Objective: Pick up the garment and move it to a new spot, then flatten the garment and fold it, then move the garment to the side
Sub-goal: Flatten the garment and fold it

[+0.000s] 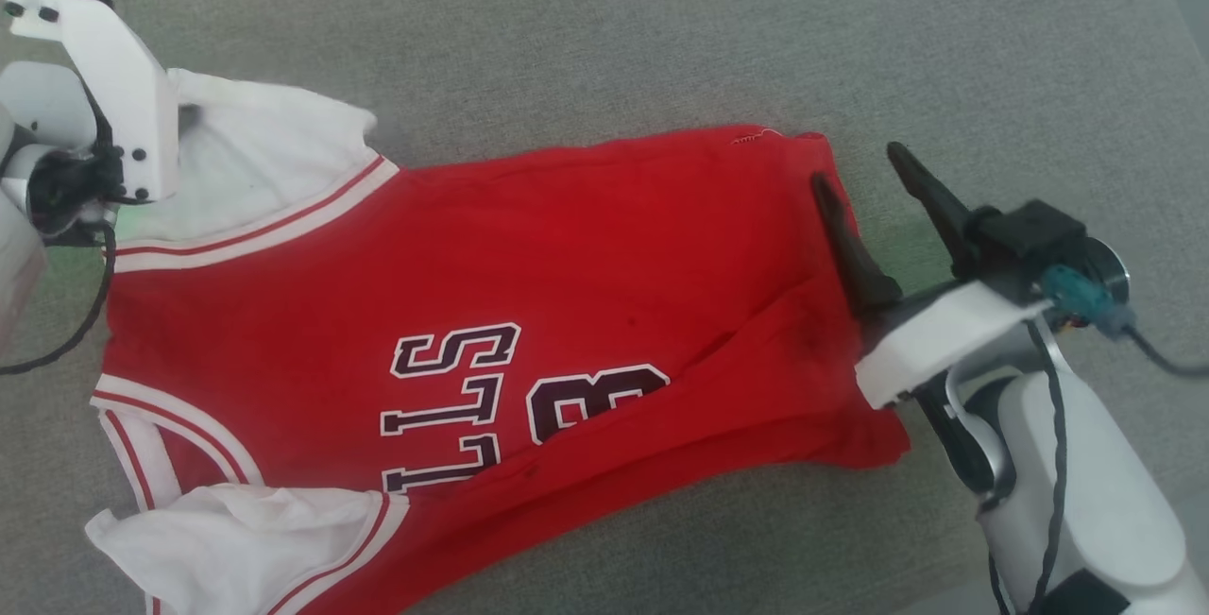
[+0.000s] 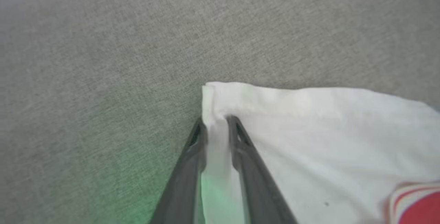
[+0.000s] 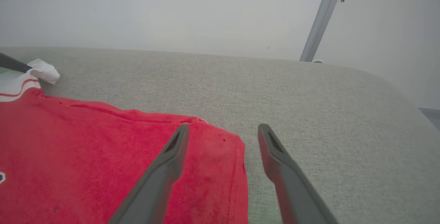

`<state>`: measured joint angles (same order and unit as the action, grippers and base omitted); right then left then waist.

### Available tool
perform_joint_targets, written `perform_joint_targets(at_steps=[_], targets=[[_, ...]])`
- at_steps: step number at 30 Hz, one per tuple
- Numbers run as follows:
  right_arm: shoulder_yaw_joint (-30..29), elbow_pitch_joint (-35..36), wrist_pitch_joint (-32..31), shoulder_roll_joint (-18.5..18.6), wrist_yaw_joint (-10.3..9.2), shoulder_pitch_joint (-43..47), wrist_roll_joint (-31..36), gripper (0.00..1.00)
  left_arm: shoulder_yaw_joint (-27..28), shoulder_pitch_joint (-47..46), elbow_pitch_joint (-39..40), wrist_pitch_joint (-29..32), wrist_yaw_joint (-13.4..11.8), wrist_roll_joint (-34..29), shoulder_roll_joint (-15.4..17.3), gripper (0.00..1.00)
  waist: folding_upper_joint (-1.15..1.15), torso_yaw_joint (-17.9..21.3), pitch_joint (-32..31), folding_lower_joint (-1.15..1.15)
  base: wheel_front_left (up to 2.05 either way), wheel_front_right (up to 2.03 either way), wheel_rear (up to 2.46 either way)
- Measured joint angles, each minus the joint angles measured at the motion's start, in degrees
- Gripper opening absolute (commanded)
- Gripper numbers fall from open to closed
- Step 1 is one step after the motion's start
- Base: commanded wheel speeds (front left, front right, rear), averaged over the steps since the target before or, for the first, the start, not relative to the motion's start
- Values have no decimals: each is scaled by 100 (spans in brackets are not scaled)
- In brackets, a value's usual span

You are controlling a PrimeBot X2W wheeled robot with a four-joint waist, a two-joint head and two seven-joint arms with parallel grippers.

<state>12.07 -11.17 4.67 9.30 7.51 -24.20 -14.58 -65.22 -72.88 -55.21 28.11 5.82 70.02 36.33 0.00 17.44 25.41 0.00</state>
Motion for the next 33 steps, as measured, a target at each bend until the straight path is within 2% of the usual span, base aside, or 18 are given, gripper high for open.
perform_joint_targets(at_steps=[9,10,16,21,22,23,24,25,33], targets=[[361,-327,-1633,444,0,-749,-731,100,-87,-102,-183,-183,108,-52,-281,0,0,-177,-48,0,0,0,0],[361,-327,-1633,444,0,-749,-731,100,-87,-102,-183,-183,108,-52,-281,0,0,-177,-48,0,0,0,0],[700,-867,-2972,764,2,-1349,-1138,100,-143,-120,-223,-304,136,-53,-452,0,0,-381,-75,0,0,0,0],[1007,-1300,-3804,837,0,-1717,-1493,100,-164,-122,-241,-435,151,-52,-561,0,0,-521,-81,0,0,0,0],[1038,-1374,-3925,859,0,-1802,-1560,94,-165,-122,-243,-452,152,-49,-579,0,0,-542,-80,0,0,0,0],[1069,-1451,-4031,857,0,-1867,-1656,40,-170,-122,-241,-459,152,-42,-593,0,0,-559,-79,0,0,0,0],[1144,-1505,-4092,879,0,-1927,-1684,13,-179,-122,-230,-505,152,-37,-604,0,0,-576,-78,0,0,0,0],[1222,-1536,-4139,915,0,-1991,-1677,0,-180,-122,-219,-533,152,-29,-613,0,0,-593,-77,0,0,0,0],[1469,-1691,-4060,1069,4,-2156,-1900,0,-144,-133,-160,-659,152,143,-636,0,0,-759,-186,0,0,0,0]])
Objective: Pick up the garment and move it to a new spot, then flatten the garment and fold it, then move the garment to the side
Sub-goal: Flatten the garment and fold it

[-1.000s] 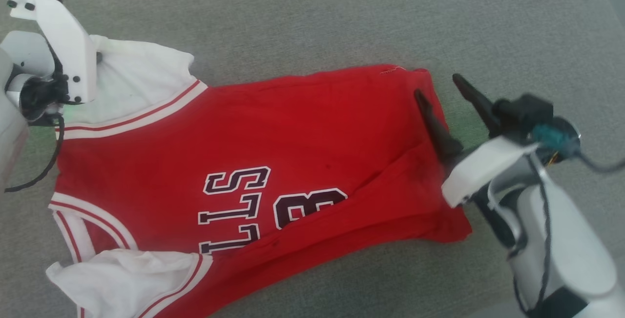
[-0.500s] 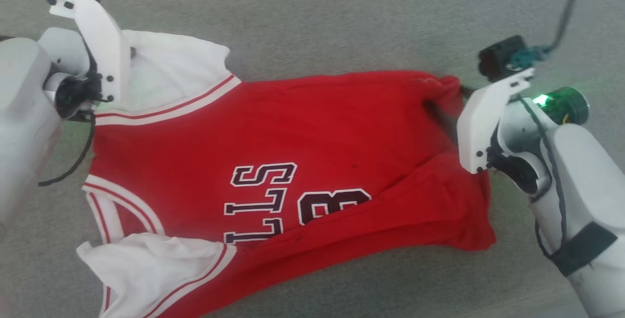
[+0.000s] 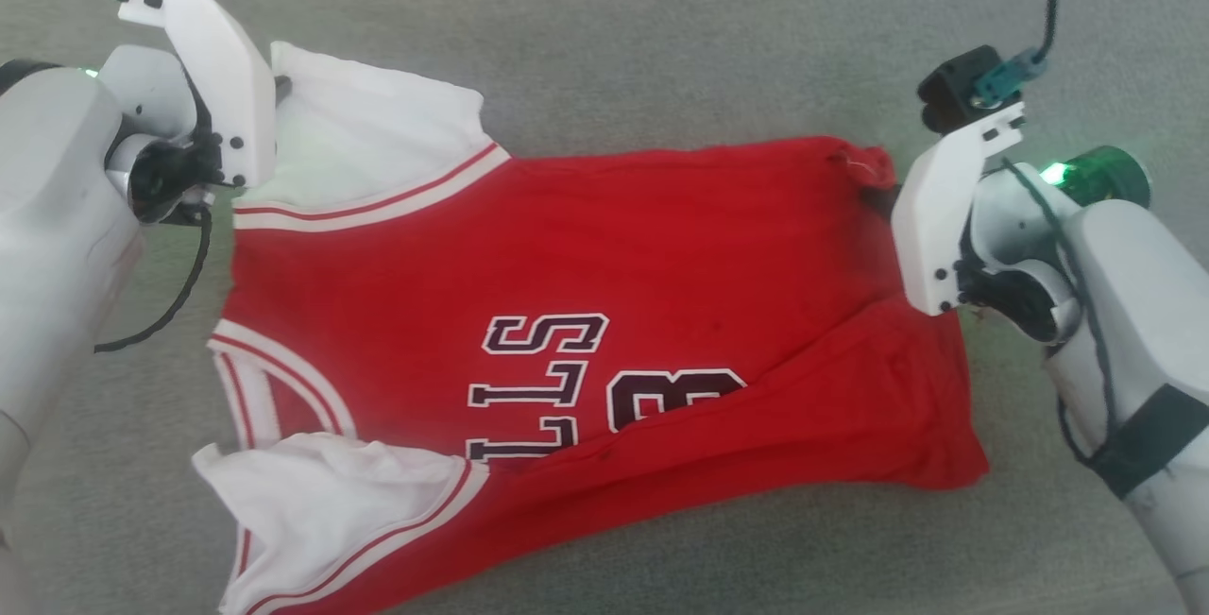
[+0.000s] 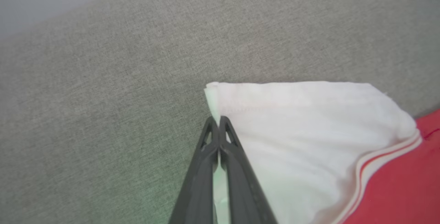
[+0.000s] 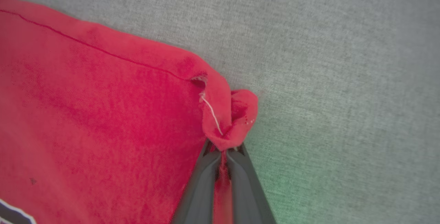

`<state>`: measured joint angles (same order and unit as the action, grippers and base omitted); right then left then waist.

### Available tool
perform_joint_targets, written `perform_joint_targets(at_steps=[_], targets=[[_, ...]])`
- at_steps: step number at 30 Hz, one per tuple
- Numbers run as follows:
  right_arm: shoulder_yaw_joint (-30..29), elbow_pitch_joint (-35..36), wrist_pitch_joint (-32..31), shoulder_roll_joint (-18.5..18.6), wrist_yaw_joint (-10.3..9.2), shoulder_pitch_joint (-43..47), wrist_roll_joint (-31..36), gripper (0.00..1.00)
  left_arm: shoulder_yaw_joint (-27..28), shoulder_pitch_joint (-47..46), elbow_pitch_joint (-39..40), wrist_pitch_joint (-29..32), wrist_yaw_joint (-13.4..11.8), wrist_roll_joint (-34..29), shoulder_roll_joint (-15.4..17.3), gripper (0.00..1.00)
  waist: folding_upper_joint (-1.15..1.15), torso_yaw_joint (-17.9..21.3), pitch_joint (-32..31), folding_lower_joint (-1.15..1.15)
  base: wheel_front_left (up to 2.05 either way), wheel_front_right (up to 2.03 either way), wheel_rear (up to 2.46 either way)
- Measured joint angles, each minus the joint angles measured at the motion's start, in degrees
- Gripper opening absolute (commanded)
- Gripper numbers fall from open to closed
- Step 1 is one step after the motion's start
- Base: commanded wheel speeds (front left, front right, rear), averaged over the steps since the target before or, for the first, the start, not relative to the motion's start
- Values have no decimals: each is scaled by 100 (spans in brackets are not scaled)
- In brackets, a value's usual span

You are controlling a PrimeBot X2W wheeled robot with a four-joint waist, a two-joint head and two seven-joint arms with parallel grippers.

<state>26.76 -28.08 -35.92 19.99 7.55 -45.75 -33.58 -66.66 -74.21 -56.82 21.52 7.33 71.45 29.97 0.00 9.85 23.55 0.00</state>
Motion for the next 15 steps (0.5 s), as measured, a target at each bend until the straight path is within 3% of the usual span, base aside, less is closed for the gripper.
perform_joint_targets(at_steps=[9,15], targets=[[14,358,370,389,-1,254,-33,0,22,-54,417,311,0,267,120,0,0,-302,-327,0,0,0,0],[-166,834,360,693,-1,742,-105,0,14,109,964,425,-65,323,407,0,0,-505,-578,0,0,0,0]])
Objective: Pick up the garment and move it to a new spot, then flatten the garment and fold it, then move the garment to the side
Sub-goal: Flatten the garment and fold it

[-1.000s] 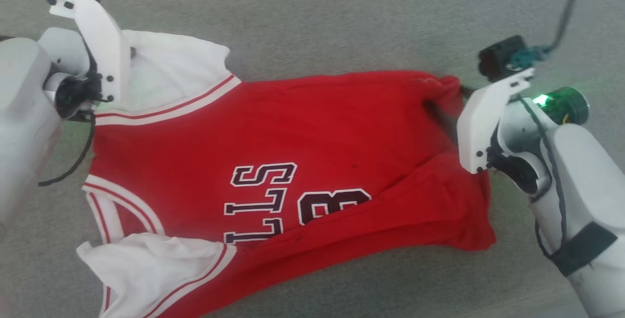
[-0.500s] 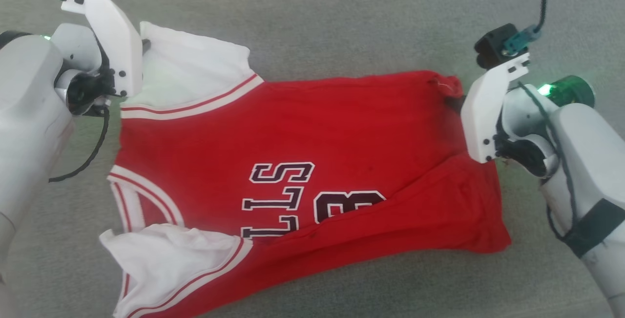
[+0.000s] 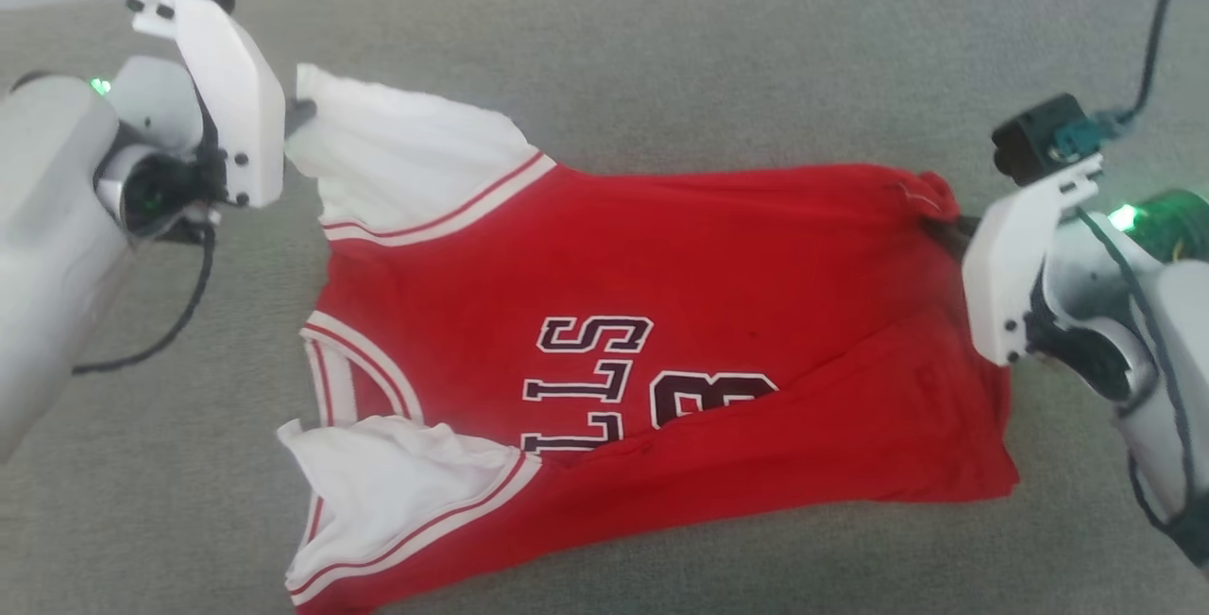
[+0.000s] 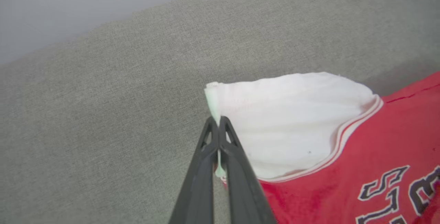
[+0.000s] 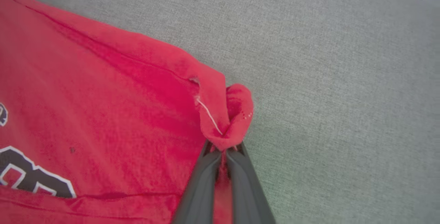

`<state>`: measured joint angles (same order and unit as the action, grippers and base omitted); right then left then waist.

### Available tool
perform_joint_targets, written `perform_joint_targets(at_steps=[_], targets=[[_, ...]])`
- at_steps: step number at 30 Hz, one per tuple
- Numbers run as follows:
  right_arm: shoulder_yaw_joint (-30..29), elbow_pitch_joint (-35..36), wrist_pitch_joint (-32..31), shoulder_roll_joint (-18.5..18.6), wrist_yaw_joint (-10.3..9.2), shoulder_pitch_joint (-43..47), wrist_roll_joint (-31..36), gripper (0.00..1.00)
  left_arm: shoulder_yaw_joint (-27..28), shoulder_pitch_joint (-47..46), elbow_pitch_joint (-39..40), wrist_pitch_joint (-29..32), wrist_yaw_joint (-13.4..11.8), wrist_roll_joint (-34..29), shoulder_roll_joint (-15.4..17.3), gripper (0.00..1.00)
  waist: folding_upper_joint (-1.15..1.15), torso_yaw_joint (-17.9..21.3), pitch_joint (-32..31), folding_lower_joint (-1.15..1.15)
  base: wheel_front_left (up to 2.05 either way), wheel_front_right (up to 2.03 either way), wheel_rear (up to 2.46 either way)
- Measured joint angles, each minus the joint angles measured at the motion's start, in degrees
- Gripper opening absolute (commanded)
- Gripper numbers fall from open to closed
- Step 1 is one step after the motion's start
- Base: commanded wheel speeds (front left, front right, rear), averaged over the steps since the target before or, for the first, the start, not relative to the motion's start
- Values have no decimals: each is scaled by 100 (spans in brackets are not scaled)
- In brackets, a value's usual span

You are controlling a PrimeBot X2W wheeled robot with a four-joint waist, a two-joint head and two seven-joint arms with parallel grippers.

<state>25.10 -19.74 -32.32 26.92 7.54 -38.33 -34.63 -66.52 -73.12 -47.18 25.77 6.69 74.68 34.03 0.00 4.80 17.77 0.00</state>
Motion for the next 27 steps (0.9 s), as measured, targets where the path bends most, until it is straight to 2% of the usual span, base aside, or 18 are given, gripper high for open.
perform_joint_targets(at_steps=[3,7,15,18,21,26,27], targets=[[-148,275,-51,133,0,314,1,0,1,233,592,82,-275,67,222,0,0,-89,-124,0,0,0,0],[-375,608,-185,258,0,773,30,0,0,650,1791,131,-859,143,710,0,0,-193,-268,0,0,0,0],[-917,1117,-488,296,0,1686,59,0,-113,1729,4713,110,-2393,302,1898,0,0,-307,-391,0,0,0,0],[-1090,1202,-606,234,0,1995,88,0,-176,2126,5438,57,-2870,398,2198,0,0,-318,-407,0,0,0,0],[-1200,1225,-661,134,0,2236,114,0,-203,2456,5798,-52,-3126,504,2366,0,0,-322,-436,0,0,0,0],[-1359,1005,-591,-108,0,2397,201,0,-253,2954,5754,-279,-3192,820,2291,0,0,-314,-497,0,0,0,0],[-1395,956,-582,-149,0,2397,204,12,-258,2984,5683,-332,-3144,821,2251,0,0,-315,-507,0,0,0,0]])
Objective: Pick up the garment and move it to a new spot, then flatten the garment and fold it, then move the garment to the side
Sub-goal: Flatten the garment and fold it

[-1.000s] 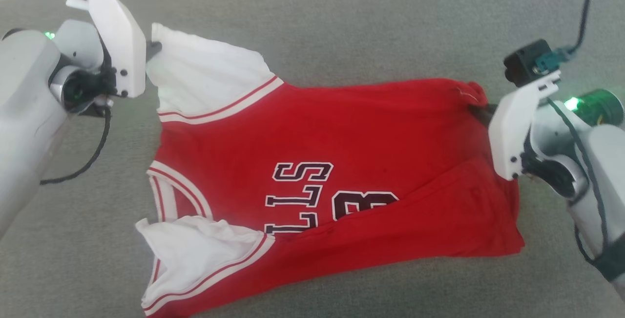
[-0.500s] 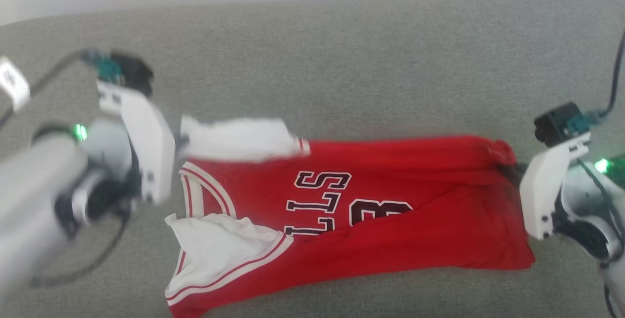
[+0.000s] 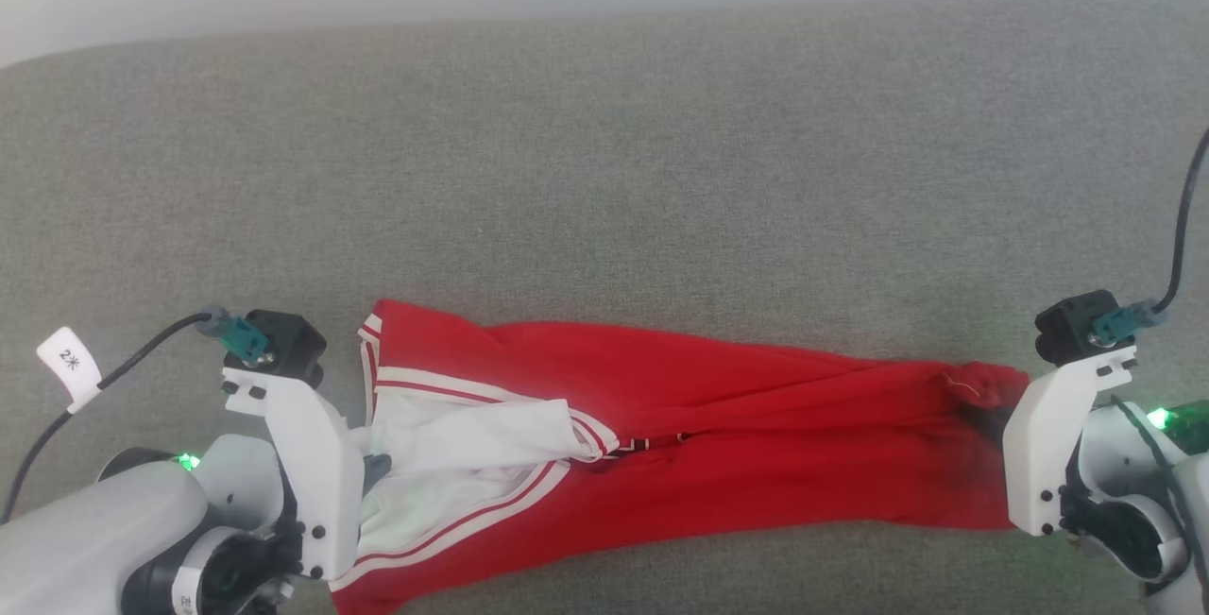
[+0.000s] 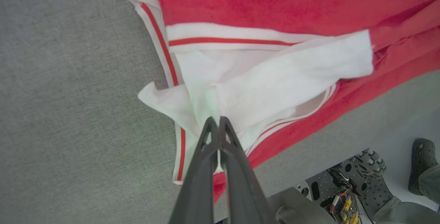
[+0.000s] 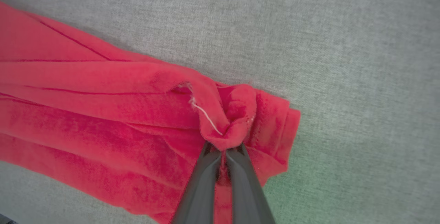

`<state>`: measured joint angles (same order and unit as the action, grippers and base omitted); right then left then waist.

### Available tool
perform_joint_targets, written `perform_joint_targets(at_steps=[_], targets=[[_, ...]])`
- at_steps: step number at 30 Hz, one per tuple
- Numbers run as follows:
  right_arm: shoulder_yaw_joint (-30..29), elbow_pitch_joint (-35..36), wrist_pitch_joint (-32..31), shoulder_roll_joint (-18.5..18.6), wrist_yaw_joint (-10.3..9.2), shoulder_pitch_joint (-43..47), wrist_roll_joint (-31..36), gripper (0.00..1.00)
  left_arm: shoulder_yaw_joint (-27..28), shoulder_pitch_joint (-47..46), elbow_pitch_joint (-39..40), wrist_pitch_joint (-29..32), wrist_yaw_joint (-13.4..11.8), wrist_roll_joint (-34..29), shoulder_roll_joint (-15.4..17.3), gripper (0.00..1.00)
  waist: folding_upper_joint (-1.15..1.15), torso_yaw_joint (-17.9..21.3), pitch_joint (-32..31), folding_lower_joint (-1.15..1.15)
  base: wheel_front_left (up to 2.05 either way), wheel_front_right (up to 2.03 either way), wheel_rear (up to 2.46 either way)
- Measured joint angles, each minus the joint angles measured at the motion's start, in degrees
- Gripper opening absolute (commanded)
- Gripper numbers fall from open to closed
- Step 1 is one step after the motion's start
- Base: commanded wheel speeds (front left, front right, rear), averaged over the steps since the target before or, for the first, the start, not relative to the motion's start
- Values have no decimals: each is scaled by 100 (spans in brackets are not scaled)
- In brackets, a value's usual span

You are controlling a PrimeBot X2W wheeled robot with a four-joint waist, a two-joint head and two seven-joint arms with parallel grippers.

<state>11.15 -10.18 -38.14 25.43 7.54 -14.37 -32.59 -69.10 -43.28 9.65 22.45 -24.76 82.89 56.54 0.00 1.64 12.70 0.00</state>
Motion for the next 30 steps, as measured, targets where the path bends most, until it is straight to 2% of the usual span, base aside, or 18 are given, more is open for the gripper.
perform_joint_targets(at_steps=[1,2,3,4,5,15,30], targets=[[-3,-37,1,-24,0,-2,18,41,9,25,-85,-79,42,1,-45,24,0,-1,-12,0,0,0,0],[0,-60,29,-47,0,-3,41,100,37,62,-169,-145,75,27,-88,36,0,-1,-29,0,0,0,0],[-7,-77,53,-76,0,-4,41,100,41,103,-245,-208,131,33,-119,49,0,0,-48,0,0,0,0],[-8,-99,55,-103,0,-7,40,100,33,130,-301,-297,200,8,-136,89,0,3,-68,0,0,0,0],[-3,-105,53,-120,-1,-8,29,100,44,149,-374,-402,252,-30,-153,100,0,7,-90,0,0,0,0],[-83,99,-23,-47,-1,82,-212,100,221,605,-569,-1236,511,31,-238,100,0,-2,-438,0,0,0,0],[-568,-172,-133,126,-2,267,-303,100,558,1396,-876,-3078,565,-199,-113,100,0,-264,-777,0,0,0,0]])
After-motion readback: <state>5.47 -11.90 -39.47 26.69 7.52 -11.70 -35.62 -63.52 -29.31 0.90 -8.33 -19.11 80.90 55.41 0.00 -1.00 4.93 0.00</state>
